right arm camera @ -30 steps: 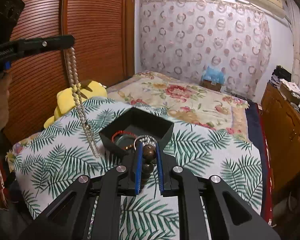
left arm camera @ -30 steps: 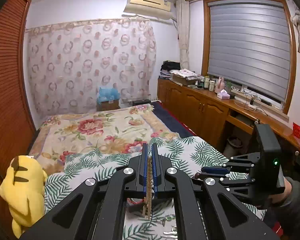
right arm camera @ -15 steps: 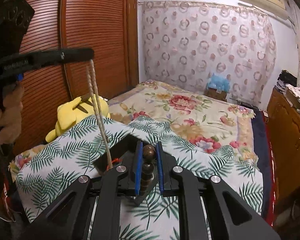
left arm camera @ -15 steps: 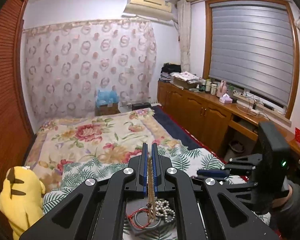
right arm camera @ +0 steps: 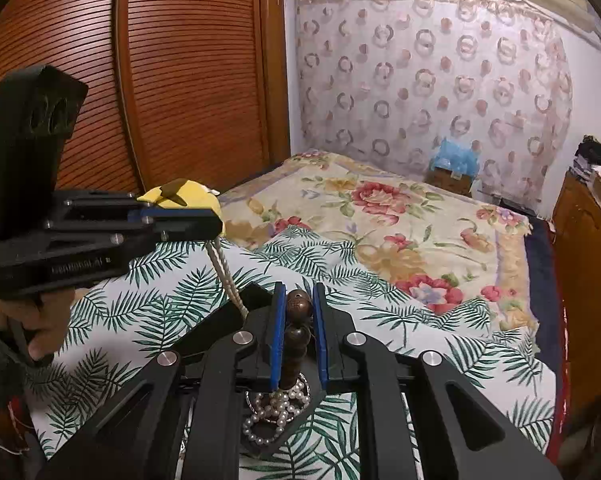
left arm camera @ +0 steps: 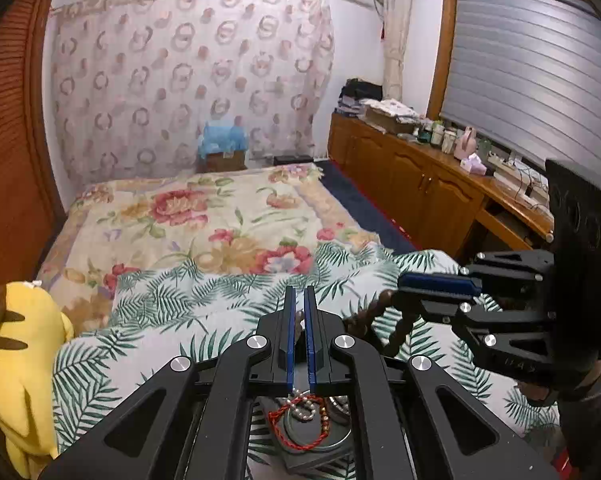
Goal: Organize jewelry
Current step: 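Lower both held strands into the black box and open both grippers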
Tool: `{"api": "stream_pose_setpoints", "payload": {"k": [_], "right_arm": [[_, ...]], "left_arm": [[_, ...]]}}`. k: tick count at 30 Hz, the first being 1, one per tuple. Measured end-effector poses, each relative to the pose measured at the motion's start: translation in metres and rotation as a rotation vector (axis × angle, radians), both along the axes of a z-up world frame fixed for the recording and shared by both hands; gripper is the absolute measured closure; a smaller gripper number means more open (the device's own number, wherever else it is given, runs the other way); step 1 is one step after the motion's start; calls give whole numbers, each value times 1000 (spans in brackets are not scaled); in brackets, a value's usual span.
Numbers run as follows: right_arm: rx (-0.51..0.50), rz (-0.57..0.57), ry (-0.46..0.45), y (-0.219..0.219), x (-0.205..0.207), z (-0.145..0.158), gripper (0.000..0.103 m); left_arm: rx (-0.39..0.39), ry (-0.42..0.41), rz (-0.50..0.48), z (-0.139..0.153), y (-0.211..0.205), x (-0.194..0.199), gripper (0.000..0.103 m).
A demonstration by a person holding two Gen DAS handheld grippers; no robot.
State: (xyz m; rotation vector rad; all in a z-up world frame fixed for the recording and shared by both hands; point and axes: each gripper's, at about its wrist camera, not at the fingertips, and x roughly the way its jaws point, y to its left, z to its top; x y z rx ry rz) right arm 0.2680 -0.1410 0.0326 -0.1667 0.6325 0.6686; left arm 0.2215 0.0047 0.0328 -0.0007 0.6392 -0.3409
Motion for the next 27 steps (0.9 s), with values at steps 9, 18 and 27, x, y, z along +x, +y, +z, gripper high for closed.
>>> {"api": "stream_pose_setpoints", "payload": {"k": [9, 18, 27], "right_arm": [[-10, 9, 47, 6, 11, -22, 88], [-4, 14, 57, 7, 8, -25, 87], [-1, -12, 62, -7, -9, -29, 87]], "left_arm": [[16, 36, 0, -26, -3, 0, 99], [24, 67, 2, -41, -5, -1, 99], [31, 60, 10, -40, -4, -7, 99]]}}
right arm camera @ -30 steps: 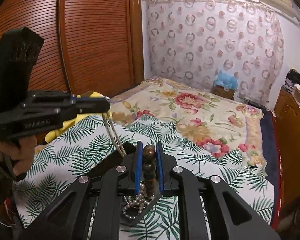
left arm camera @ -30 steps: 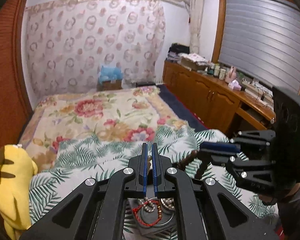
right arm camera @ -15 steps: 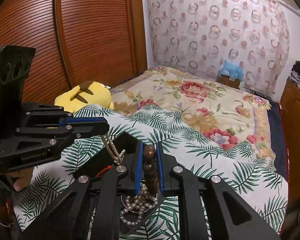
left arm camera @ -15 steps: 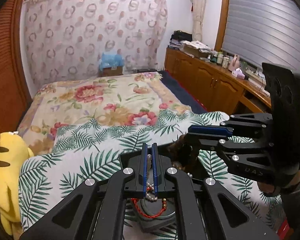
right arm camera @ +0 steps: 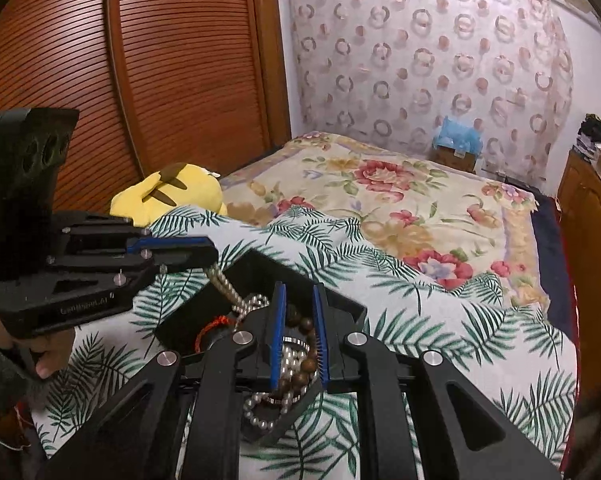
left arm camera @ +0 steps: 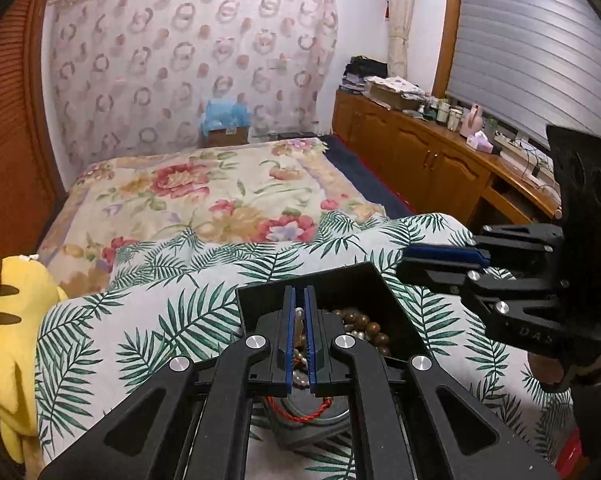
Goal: Organize jewelry
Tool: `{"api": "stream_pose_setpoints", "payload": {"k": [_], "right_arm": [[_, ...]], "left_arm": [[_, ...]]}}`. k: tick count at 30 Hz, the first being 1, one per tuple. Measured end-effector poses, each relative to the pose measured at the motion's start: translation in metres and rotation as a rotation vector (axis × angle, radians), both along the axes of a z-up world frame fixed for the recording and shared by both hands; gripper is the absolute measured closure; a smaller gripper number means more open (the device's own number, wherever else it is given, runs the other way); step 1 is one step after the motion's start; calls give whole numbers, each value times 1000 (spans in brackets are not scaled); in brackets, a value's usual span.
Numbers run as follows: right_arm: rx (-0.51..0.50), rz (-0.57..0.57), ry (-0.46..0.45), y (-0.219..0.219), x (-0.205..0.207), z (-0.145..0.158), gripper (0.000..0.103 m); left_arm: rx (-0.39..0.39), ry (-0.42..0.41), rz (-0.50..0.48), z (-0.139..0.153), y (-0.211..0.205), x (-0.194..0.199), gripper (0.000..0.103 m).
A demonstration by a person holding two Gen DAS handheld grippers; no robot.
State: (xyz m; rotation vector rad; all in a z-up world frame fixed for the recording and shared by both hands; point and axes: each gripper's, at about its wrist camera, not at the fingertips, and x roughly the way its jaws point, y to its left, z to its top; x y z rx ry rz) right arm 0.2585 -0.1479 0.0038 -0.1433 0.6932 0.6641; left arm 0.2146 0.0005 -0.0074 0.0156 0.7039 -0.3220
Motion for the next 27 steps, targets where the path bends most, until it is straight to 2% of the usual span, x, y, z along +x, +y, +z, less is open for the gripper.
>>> {"api": "stream_pose_setpoints", "payload": {"k": [2, 3, 4, 6, 9, 10, 13, 18, 22, 27], "right_arm": [[-4, -7, -2, -3, -7, -2, 87], [-3, -12, -1, -5, -13, -3, 87], [-1, -15, -1, -7, -16, -4, 87], [0, -23, -3, -11, -26, -5, 87], [7, -35, -7, -18, -42, -6, 87], [8, -39, -8, -19, -46, -6, 87], [6, -49, -11, -24, -63, -9, 87], [-11, -63, -1, -26, -92, -22, 87], [-21, -67, 17, -29, -113, -34, 79], [-27, -74, 39, -29, -137, -48, 76]], "left_arm": [[1, 0, 10, 0, 2, -3, 82], [3, -3, 19, 0, 2, -5, 60], [6, -14, 30, 0, 4, -8, 48], [16, -24, 42, 0, 5, -15, 44], [28, -33, 61, -3, 7, -29, 24], [29, -39, 64, -3, 7, -33, 20], [24, -36, 78, -7, 9, -47, 12], [12, -13, 81, -20, 16, -71, 11], [14, -8, 77, -28, 16, -90, 11], [24, -1, 79, -38, 16, -113, 11]]}}
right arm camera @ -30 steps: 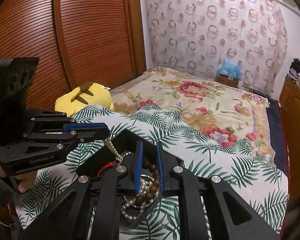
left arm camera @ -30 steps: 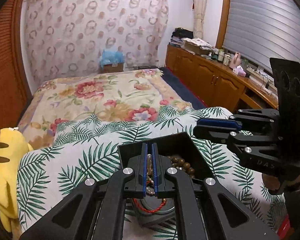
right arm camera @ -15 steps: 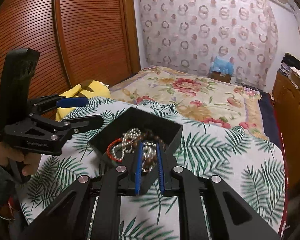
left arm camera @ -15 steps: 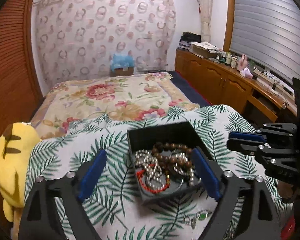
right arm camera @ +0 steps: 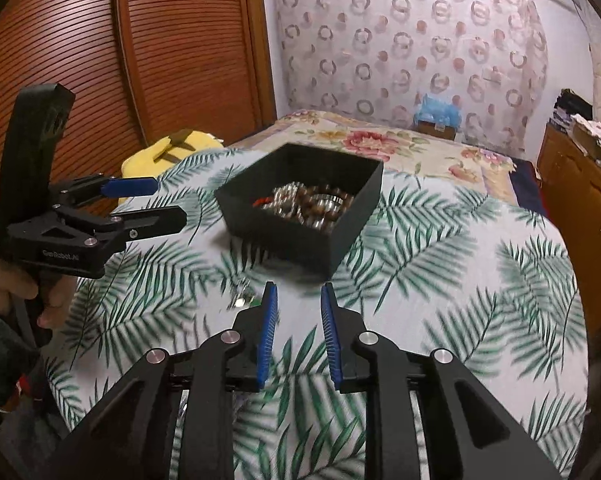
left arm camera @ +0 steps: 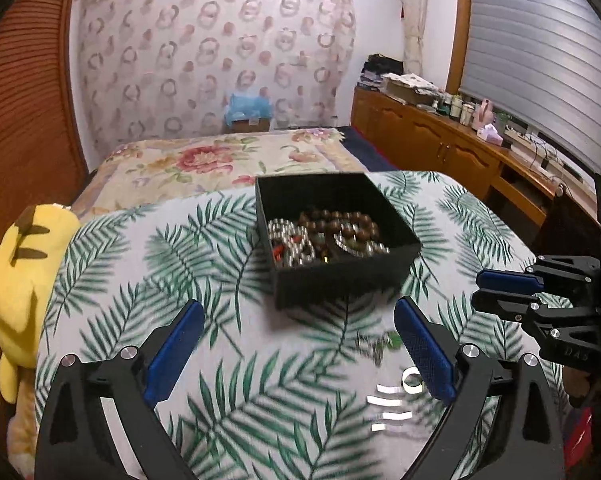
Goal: Organize jewelry
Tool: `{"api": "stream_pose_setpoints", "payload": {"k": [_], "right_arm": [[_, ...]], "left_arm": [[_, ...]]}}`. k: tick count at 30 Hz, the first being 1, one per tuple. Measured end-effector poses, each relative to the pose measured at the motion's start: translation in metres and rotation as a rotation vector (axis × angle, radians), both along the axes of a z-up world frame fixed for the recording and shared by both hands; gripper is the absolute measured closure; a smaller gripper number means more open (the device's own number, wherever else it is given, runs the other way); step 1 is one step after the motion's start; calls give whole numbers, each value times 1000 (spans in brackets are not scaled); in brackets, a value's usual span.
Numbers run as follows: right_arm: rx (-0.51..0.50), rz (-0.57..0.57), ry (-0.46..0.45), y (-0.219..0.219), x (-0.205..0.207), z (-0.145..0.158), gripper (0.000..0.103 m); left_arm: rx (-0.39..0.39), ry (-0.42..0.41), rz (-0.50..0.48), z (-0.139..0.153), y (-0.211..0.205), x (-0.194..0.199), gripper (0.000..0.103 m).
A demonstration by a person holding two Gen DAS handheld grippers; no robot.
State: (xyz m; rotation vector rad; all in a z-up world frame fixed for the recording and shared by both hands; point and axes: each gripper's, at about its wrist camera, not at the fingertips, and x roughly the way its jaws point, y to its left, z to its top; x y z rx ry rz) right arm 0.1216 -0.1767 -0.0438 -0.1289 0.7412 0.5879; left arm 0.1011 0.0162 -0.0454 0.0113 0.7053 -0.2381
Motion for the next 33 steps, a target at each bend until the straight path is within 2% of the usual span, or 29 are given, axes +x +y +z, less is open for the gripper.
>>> {"api": "stream_pose_setpoints", "payload": {"k": [12, 22, 33], "right_arm": [[-22, 35, 30, 17, -48, -20, 34], [-82, 67, 76, 37, -51, -37, 32], [-143, 78, 91, 48, -47, -51, 33]], "left_arm": [[18, 9, -4, -13, 2, -48, 11], [14, 70, -13, -40, 10, -63, 11], [18, 91, -13, -47, 10, -65, 11]]}}
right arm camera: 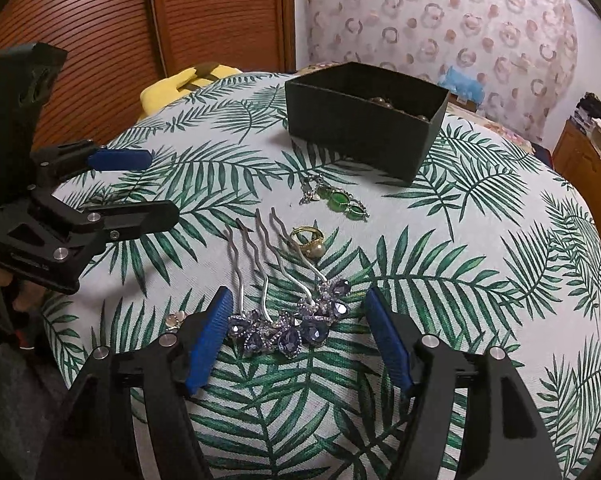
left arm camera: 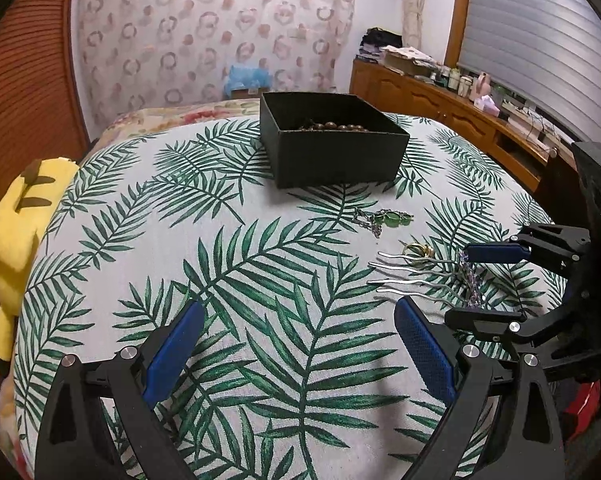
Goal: Organize jewelry
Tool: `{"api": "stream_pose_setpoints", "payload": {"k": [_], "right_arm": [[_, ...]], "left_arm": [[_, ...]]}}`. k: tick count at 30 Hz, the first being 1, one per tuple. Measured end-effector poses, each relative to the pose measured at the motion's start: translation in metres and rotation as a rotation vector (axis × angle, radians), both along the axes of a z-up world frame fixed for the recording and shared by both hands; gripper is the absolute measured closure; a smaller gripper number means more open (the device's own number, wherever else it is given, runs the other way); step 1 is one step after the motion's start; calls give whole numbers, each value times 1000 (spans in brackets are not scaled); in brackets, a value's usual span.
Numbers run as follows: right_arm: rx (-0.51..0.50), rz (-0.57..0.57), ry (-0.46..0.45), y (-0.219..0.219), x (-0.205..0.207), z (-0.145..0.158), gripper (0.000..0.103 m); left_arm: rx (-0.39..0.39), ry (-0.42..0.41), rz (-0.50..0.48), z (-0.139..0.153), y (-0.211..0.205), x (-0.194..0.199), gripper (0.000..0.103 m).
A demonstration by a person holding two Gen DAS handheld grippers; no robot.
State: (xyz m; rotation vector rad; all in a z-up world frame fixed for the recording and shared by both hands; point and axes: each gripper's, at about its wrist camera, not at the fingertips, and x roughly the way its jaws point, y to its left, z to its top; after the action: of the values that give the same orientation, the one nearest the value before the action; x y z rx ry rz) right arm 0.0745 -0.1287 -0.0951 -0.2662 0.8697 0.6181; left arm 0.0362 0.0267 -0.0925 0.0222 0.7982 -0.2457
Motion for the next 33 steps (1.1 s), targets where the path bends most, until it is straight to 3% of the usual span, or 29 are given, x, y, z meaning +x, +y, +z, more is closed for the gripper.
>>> {"api": "stream_pose_setpoints", "payload": {"k": [2, 12, 25, 33], "right_arm": [[6, 3, -2, -1, -1, 0, 42], [80, -25, -40, -21, -9, 18, 42], [144, -108, -92, -65, -24, 38, 42], [152, -126, -85, -70, -21, 34, 42]], "left_arm": [[2, 0, -2, 0, -2, -1, 11], [3, 4, -26, 0, -10, -9, 11], [5, -6, -132, 3, -40, -28, 12], [35, 20, -210, -4, -59, -33, 49]]}}
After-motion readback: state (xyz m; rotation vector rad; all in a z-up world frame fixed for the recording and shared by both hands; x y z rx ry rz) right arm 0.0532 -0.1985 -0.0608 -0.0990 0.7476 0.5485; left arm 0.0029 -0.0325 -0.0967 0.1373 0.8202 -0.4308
